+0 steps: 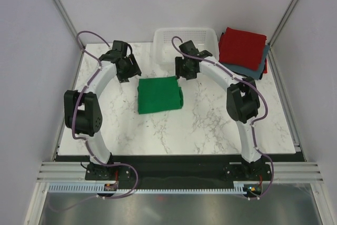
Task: Fold and stack the t-shirts
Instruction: Fold the tshirt
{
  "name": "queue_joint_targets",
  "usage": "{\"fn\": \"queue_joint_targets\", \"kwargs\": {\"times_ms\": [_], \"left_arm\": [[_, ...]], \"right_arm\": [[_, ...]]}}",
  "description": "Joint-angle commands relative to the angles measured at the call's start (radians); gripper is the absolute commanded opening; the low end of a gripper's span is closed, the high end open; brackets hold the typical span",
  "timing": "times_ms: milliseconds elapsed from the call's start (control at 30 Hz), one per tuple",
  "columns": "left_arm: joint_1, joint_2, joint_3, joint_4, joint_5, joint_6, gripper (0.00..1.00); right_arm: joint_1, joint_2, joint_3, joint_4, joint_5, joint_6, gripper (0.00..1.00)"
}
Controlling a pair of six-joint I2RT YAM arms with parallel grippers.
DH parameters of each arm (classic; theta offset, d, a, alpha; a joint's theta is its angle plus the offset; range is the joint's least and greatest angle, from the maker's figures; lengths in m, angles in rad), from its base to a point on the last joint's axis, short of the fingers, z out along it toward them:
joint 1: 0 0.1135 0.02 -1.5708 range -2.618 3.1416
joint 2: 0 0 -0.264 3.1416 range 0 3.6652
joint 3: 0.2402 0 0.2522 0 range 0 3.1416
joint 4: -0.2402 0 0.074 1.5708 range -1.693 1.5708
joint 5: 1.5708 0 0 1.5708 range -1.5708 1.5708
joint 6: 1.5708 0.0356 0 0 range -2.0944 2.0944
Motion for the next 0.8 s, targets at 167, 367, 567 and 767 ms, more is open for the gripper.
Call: {"fn": "queue_joint_targets", "kwargs": {"times_ms": [167,367,567,767], "left_arm": [[-0.005,-0.287,-0.106,-0.030,0.037,0.013,0.72],[-0.021,-0.439,-0.381,0.111,0.108,-0.043,0.70],[-0.079,-0.421,-0.544,0.273,0.200,-0.068,0.68],[-0.085,-0.385,-0.610,0.309,0.182,-0.059,0.67]], "right_arm": [[0.051,-0.355,-0.268,0.097,-0.102,0.064,0.62],[0.098,-0.289,-0.394,0.327,-0.432,0.151,0.55],[0.068,-0.206,-0.571,0.450,-0.441,0.164,0.50],[0.043,-0.307,-0.929,0.520,-0.332,0.118,0.48]]}}
